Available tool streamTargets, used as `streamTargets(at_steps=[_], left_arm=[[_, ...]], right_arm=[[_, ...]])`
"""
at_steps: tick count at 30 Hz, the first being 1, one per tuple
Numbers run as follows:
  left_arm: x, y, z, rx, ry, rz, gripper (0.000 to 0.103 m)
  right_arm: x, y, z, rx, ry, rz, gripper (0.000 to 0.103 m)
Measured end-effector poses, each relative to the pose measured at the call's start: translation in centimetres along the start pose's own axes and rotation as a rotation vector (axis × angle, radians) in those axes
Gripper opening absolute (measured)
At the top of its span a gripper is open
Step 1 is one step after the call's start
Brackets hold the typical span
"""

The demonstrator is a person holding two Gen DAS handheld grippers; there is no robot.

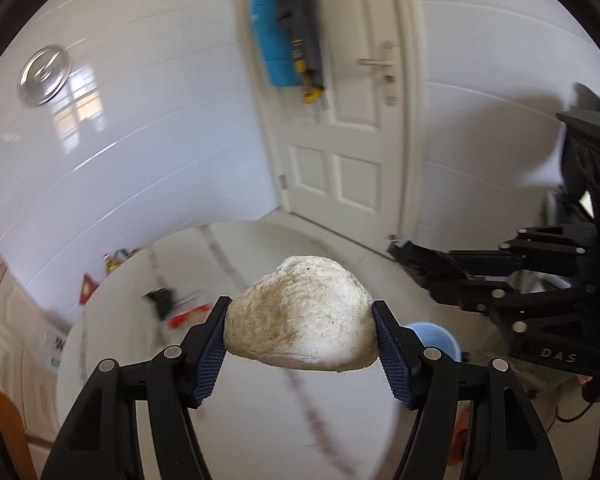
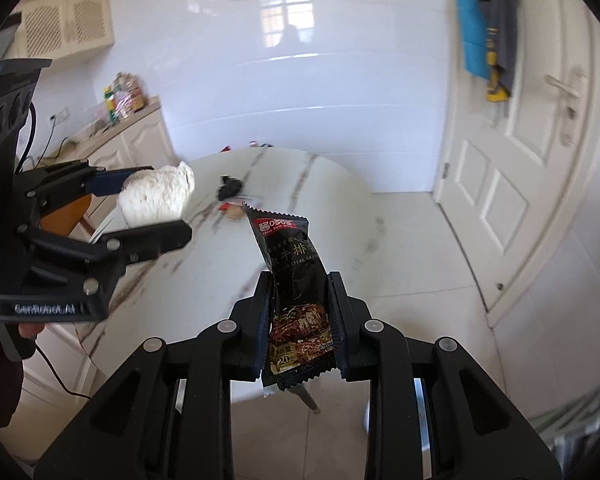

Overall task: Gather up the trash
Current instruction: 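Carry both items over the blue bucket and open both grippers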

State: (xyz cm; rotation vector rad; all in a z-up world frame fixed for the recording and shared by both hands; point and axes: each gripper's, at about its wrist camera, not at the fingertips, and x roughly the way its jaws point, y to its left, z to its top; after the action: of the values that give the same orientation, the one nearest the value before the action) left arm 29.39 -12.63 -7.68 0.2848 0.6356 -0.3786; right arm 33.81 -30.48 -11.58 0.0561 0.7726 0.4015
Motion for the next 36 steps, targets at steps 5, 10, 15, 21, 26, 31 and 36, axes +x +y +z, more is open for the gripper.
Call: streamTargets(at_steps=[5,10,15,21,26,31,36], left_arm=[[1.1,-5.5,1.2,0.064,0.007,-0.085,0.064],[5.1,-10.0,2.6,0.118,0.046,-0.161,0.064],[10.2,-14.7,2.9,0.166,0.106,-0.222,0.064],[19.2,-18.5,4.2,0.202,0.211,-0.278,0.066],[27.5,-20.3,5.9,0.206,0.300,-0.313,0.069],[31.2,-20.2,5.6,0.219,0.321,-0.263,0.088],[32.9,-19.8,5.5,0.190,0.334,-0.228,0.088]], right_arm=[[-2.7,-4.9,-3.0,0.078,0.006,-0.061,0.025],[-4.0,-10.2,-6.1,0.159,0.023,-0.108,0.025],[-3.3,-15.8,-9.6,0.244,0.064,-0.140,0.025],[-1.1,-21.7,-13.8,0.331,0.126,-0.149,0.025],[1.5,-25.4,-16.7,0.384,0.177,-0.147,0.025],[4.2,-27.9,-18.8,0.428,0.211,-0.129,0.025],[6.3,-28.6,-19.2,0.442,0.226,-0.103,0.025]])
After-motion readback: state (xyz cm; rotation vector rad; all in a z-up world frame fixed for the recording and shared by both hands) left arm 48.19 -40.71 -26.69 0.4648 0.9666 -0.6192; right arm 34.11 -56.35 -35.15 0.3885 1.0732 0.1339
